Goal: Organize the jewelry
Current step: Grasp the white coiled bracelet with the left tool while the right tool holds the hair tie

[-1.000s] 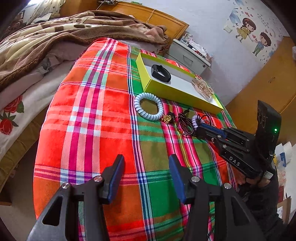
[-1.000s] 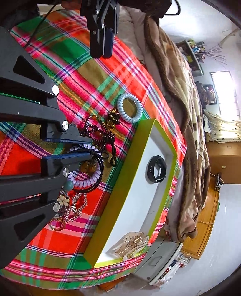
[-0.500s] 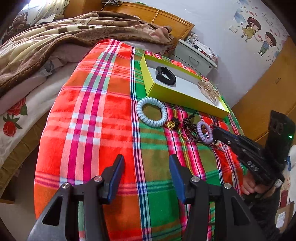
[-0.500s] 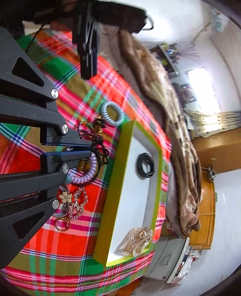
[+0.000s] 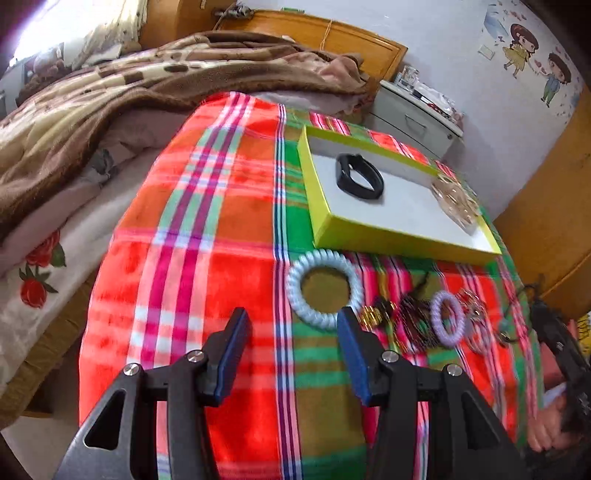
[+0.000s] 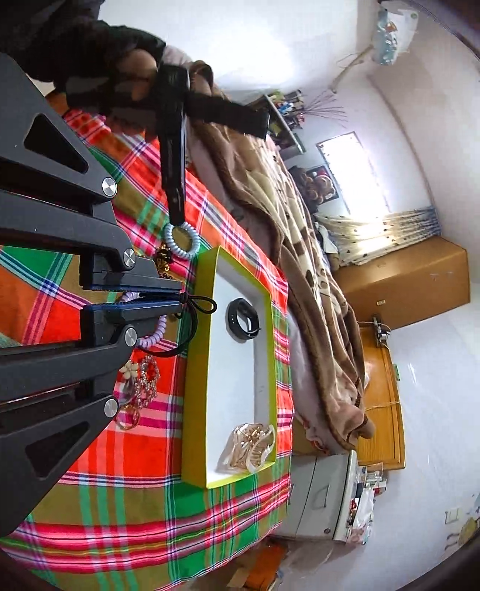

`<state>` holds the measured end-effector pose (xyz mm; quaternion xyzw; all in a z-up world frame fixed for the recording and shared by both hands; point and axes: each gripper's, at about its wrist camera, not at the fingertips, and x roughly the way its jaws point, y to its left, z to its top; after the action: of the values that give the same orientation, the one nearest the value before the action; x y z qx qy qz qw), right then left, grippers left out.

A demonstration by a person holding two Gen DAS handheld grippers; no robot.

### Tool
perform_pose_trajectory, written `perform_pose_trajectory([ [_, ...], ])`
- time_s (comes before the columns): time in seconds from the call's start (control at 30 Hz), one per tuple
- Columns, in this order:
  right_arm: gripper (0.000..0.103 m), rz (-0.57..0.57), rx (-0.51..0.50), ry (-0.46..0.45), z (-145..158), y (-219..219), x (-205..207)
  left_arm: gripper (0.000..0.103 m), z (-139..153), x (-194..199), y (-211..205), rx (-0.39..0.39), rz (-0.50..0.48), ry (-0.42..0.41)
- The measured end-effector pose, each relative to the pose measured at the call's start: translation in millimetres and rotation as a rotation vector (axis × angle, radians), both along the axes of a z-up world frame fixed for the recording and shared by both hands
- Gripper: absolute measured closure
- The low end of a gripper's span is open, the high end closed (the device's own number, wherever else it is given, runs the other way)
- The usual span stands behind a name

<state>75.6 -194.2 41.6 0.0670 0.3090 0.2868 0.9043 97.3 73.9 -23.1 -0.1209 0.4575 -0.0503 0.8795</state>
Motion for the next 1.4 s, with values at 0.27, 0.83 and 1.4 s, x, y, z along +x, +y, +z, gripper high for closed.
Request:
perform_pose_trajectory([
  [0.27,0.099,-0.017,0.014,-0.022,3,-7,-10,0.052,-3,15,-9,0.108,0.015,0.001],
  [0.83,0.099,-0.037,0.027,-0.021,3,-16,-12,0.085,-3,16,-21,0.252,0.0,-0.031],
  [1.4,0.099,-0.051,0.018,-0.022,3,-16,-12,0.093,1,5,-10,0.185,0.002,-0.051],
])
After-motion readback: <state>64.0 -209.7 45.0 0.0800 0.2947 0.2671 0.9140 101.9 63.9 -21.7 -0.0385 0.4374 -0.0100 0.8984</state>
